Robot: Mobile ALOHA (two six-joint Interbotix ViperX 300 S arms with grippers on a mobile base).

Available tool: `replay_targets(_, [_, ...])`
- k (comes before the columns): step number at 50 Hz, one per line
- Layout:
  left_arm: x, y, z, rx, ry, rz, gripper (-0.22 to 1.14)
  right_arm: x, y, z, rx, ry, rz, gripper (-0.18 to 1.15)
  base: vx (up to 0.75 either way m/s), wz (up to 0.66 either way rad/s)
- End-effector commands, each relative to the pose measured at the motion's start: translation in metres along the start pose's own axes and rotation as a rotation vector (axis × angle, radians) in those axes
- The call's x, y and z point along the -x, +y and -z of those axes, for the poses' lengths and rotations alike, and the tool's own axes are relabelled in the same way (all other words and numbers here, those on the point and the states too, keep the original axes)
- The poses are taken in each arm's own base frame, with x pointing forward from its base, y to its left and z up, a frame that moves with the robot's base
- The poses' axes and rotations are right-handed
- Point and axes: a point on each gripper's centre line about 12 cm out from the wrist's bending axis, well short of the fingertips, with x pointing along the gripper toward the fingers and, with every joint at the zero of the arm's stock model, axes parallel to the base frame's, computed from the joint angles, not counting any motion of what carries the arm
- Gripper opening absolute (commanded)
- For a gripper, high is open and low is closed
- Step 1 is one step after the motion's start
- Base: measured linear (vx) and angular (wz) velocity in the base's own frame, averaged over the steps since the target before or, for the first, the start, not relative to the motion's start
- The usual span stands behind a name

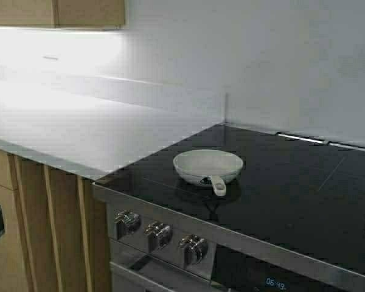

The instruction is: Wash the pan

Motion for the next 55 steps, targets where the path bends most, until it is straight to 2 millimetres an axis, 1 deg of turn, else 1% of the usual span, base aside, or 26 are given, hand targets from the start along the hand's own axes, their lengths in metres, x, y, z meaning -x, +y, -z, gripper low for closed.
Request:
replay_targets(1, [-0.001, 0.001, 0.011, 0.05, 0.058, -0.005, 0.0, -0.001, 0.001, 0.01, -0.005, 0.026, -0.006, 0.06, 0.0, 0.0])
replay_targets(4, [-0.002, -0.001, 0.009, 0.077, 0.054, 0.005, 0.18, 0.0, 0.001, 0.011, -0.005, 0.026, -0.006, 0.09, 0.0, 0.0])
replay_targets(9, [-0.003, -0.002, 0.01, 0.104, 0.065, 0.01, 0.52, 0.0, 0.001, 0.008, -0.002, 0.018, -0.006, 0.06, 0.0, 0.0])
replay_targets(10, [-0.004, -0.003, 0.011, 0.113, 0.071, 0.012, 0.63, 0.0, 0.002, 0.008, -0.004, 0.018, -0.008, 0.05, 0.0, 0.0])
replay_targets(13, [-0.006, -0.005, 0.013, 0.131, 0.091, 0.021, 0.83, 0.0, 0.001, 0.008, -0.004, 0.018, -0.006, 0.05, 0.0, 0.0])
replay_targets(16, [-0.008, -0.009, 0.017, 0.165, 0.116, 0.037, 0.98, 0.0, 0.001, 0.008, -0.004, 0.018, -0.006, 0.05, 0.0, 0.0])
replay_targets(17, [-0.009, -0.011, 0.018, 0.179, 0.12, 0.044, 1.01, 0.0, 0.001, 0.008, -0.004, 0.018, -0.006, 0.05, 0.0, 0.0])
replay_targets(19, [-0.01, -0.014, 0.022, 0.206, 0.136, 0.057, 1.03, 0.0, 0.001, 0.008, -0.004, 0.018, -0.006, 0.05, 0.0, 0.0])
replay_targets(25, [-0.013, -0.02, 0.033, 0.293, 0.177, 0.07, 1.01, 0.0, 0.001, 0.008, -0.004, 0.018, -0.006, 0.05, 0.0, 0.0])
replay_targets(33, [-0.02, -0.028, 0.055, 0.395, 0.224, 0.086, 1.01, 0.0, 0.001, 0.008, -0.004, 0.02, -0.006, 0.05, 0.0, 0.0])
replay_targets(42, [-0.024, -0.034, 0.088, 0.555, 0.25, 0.092, 1.01, 0.0, 0.001, 0.009, -0.004, 0.021, -0.006, 0.05, 0.0, 0.0])
replay_targets(48, [-0.03, -0.047, 0.111, 0.605, 0.298, 0.147, 1.01, 0.0, 0.001, 0.009, -0.004, 0.025, -0.006, 0.05, 0.0, 0.0])
replay_targets(55, [-0.039, -0.06, 0.134, 0.666, 0.337, 0.194, 1.01, 0.0, 0.001, 0.01, -0.004, 0.029, -0.006, 0.05, 0.0, 0.0])
